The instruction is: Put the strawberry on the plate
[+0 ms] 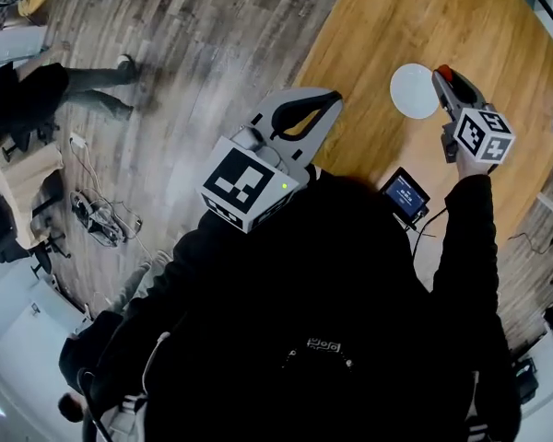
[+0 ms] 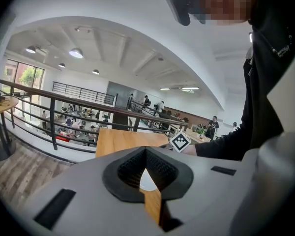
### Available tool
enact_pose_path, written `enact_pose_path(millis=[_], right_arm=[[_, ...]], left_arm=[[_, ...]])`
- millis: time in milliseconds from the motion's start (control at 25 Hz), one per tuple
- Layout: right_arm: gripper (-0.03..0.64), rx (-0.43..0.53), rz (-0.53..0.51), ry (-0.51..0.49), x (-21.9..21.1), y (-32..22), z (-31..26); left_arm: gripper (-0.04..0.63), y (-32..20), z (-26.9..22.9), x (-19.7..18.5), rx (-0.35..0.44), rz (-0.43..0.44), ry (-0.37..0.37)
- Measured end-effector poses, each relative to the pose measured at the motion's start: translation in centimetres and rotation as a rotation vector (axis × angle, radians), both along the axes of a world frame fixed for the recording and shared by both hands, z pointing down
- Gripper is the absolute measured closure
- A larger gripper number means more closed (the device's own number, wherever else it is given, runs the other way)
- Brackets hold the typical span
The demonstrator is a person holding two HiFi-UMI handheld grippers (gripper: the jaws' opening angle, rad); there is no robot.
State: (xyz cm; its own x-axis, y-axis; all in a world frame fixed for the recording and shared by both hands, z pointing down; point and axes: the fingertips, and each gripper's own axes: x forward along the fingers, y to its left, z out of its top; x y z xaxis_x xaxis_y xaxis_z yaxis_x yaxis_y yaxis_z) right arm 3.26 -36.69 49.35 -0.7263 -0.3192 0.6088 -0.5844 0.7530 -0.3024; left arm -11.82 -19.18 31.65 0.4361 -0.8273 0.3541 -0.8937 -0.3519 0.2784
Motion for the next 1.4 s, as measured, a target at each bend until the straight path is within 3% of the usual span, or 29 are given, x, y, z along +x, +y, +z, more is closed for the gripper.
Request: enact_pose_path(millis=[480, 880, 1400], right_arm=[[0.472, -0.117, -0.048, 0.218, 3.1, 1.1, 10.7], [0.472, -0.184, -0.088, 0.373, 5.3, 2.6, 16.5], [0.471, -0.207, -0.091, 0.465, 5.3, 2.9, 16.9]], left_arm=[[0.6, 1.8, -0.1, 0.0, -0.015, -0.06, -0.004], [0.6, 3.0, 0.0, 0.4, -0.02, -0.085, -0.004], [0.6, 3.4, 0.2, 0.2, -0.029, -0.093, 0.01]])
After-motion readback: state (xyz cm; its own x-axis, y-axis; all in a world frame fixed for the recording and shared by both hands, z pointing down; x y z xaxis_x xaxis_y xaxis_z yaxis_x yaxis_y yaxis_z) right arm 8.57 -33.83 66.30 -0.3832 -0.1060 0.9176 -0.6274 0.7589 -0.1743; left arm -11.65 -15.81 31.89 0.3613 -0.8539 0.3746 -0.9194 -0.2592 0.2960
